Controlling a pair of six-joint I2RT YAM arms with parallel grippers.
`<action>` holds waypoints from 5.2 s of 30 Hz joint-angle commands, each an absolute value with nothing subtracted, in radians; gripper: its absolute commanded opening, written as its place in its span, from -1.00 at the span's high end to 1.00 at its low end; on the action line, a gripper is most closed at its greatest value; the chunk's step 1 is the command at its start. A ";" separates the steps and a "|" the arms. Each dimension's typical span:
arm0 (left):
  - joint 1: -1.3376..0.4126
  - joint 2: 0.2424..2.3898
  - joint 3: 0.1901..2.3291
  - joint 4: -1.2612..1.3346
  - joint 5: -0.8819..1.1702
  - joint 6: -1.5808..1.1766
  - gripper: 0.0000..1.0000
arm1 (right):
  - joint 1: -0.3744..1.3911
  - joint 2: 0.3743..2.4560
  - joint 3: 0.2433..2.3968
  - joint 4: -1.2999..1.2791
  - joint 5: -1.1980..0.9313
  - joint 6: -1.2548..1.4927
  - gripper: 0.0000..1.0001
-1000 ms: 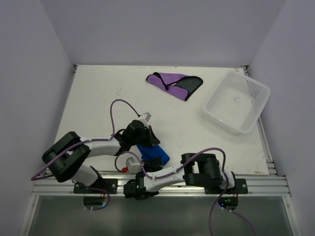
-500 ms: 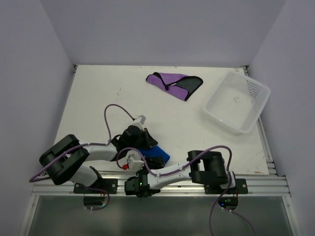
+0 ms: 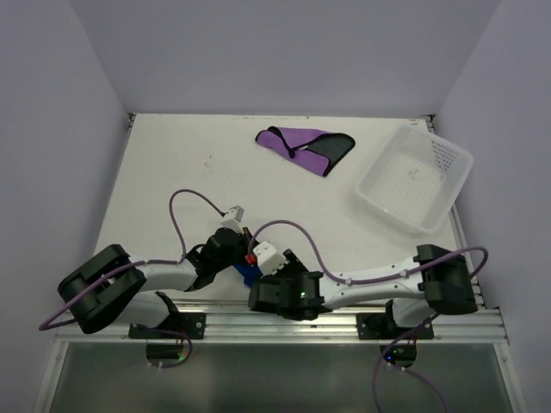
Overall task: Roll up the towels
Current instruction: Roll the towel, then place the rolled towel into the container
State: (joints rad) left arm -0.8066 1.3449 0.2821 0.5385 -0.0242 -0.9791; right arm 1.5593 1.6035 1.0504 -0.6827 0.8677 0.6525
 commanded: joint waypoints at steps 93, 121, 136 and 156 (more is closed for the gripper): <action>-0.801 1.287 0.361 0.302 -0.117 -0.945 1.00 | 1.445 1.618 0.836 -0.232 0.796 0.525 -0.66; -0.805 1.295 0.341 0.290 -0.152 -0.923 1.00 | 1.138 1.483 0.732 0.046 0.055 0.431 -0.89; -0.805 1.270 0.351 0.258 -0.164 -0.916 1.00 | 1.117 1.529 0.686 0.029 0.190 0.411 -0.75; -0.798 1.134 0.471 0.026 -0.294 -0.847 1.00 | 1.301 1.623 0.755 -0.127 0.429 0.459 0.67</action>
State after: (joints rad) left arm -0.7998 1.1816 0.3973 0.1112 -0.2150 -0.8928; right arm 1.3018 1.6249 0.7700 -0.0326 0.3988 0.4507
